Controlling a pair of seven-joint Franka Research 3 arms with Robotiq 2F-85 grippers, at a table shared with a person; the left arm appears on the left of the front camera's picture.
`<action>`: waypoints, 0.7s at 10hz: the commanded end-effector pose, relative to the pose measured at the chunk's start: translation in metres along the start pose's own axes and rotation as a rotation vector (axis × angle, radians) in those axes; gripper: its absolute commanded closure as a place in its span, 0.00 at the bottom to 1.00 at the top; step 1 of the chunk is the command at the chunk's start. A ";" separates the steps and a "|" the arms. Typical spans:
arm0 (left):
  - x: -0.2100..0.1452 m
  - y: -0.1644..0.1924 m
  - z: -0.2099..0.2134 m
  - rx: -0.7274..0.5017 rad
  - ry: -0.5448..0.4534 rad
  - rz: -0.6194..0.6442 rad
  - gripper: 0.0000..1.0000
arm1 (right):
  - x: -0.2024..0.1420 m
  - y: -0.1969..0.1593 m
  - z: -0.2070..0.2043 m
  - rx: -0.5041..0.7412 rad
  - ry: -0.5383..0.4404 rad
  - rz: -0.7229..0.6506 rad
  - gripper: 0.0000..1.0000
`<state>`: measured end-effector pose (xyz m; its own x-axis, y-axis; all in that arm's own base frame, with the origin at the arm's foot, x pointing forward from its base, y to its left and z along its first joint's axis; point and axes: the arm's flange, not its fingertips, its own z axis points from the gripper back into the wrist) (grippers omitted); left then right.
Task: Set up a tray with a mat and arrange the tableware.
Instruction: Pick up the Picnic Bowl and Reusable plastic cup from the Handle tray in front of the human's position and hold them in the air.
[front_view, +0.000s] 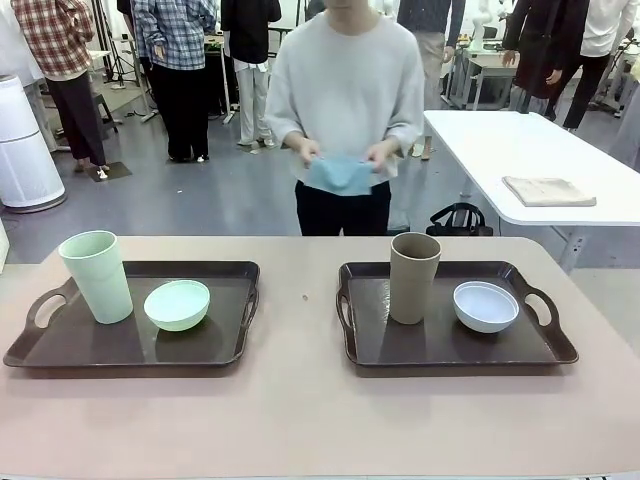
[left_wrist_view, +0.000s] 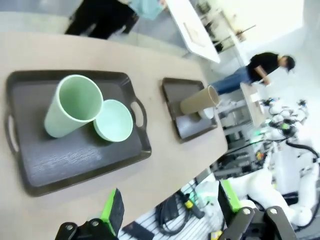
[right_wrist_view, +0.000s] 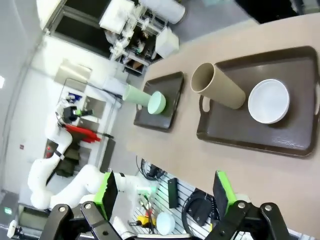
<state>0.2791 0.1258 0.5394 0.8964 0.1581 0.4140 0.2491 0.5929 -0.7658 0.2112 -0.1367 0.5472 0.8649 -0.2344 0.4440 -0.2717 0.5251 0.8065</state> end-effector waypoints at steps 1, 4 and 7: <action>-0.007 0.022 -0.007 -0.058 -0.011 0.045 0.00 | -0.024 -0.030 -0.007 0.064 -0.018 -0.029 0.00; -0.005 0.059 -0.018 -0.088 0.069 0.148 0.00 | -0.023 -0.040 -0.013 0.070 0.022 -0.056 0.00; -0.008 0.048 -0.019 -0.043 0.066 0.140 0.00 | -0.009 -0.043 0.004 0.058 0.022 -0.079 0.00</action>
<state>0.2965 0.1411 0.4771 0.9551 0.1841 0.2320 0.1060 0.5191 -0.8481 0.2145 -0.1571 0.5085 0.9004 -0.2508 0.3556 -0.2107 0.4637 0.8606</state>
